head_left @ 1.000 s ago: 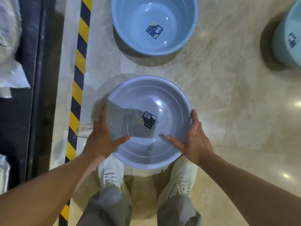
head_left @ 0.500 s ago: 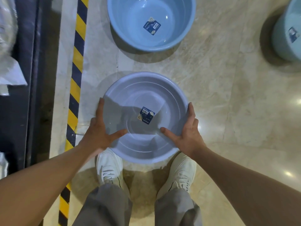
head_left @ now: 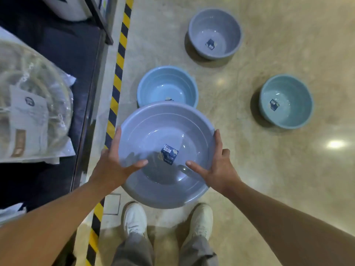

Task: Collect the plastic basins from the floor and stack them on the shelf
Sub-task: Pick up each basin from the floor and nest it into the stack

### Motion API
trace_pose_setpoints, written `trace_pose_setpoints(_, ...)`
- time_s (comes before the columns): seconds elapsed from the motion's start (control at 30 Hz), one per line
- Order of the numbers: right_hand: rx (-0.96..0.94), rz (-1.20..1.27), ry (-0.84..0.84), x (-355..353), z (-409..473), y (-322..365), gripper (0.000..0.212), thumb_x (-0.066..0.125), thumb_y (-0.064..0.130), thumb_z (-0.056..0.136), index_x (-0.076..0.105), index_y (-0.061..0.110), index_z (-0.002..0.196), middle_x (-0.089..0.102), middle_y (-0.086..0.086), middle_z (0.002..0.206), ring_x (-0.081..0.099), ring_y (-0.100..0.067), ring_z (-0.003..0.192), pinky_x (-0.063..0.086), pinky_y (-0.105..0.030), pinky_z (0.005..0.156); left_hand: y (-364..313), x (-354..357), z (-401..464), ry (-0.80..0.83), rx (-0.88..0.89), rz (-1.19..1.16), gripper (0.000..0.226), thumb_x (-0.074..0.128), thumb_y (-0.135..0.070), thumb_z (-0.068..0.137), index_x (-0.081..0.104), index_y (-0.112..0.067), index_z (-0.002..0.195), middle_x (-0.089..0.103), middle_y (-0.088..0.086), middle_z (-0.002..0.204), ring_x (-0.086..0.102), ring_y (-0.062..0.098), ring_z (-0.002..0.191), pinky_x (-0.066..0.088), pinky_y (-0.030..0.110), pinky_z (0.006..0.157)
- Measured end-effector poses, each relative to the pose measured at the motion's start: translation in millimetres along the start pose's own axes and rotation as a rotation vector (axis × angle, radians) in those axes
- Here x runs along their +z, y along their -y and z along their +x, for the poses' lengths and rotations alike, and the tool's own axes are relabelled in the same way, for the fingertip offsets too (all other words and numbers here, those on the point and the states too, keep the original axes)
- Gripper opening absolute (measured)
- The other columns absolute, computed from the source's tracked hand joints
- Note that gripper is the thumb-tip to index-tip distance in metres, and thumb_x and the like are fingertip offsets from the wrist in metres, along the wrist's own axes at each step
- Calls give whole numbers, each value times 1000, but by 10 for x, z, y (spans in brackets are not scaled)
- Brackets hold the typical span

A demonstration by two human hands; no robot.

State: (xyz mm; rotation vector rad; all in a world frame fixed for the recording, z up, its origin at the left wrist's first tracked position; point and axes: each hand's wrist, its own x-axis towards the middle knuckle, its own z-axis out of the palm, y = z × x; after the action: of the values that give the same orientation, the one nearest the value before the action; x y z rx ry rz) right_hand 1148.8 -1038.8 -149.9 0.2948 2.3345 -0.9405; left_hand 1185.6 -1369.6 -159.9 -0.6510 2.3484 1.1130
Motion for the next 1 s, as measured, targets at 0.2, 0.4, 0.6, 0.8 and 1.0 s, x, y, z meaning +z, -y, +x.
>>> trace_pose_setpoints(0.2,-47,-29,-48,-1435,-1010,1645,138,72,97,57,-29,70,148,34,-3,130,60,-37,122,50,-44,98,-1454,-1522,-889,-23,42,-40,135,79,-95,53,-10,-81,154,51,6,152,57,36,137,52,56,107)
trace_pose_setpoints(0.4,-72,-16,-71,-2655,-2039,3044,143,70,97,58,-21,55,160,35,-20,152,49,-42,139,43,-47,111,-2834,-2898,-1738,-13,123,-84,138,67,-109,35,-12,-87,146,48,5,160,54,36,142,48,55,116)
trace_pose_setpoints(0.6,-86,32,-153,-3290,-2599,3734,138,83,73,75,-15,41,167,33,-23,156,47,-43,141,41,-45,111,-3654,-3620,-2134,23,187,-62,147,72,-104,35,-7,-76,156,41,10,161,50,37,143,45,52,119)
trace_pose_setpoints(0.8,-86,12,-111,-3616,-2269,3998,141,80,79,73,-21,41,165,28,-25,157,46,-49,140,41,-53,112,-4011,-3760,-1901,-16,177,-2,131,77,-92,57,-8,-77,156,48,14,154,50,40,141,45,53,117)
trace_pose_setpoints(1.0,-94,-28,-68,-3902,-1526,4081,145,75,87,68,-25,42,163,30,-26,157,47,-46,139,42,-54,110,-4317,-3638,-1377,-75,101,31,132,81,-86,66,-16,-76,155,48,16,138,50,34,124,45,48,99)
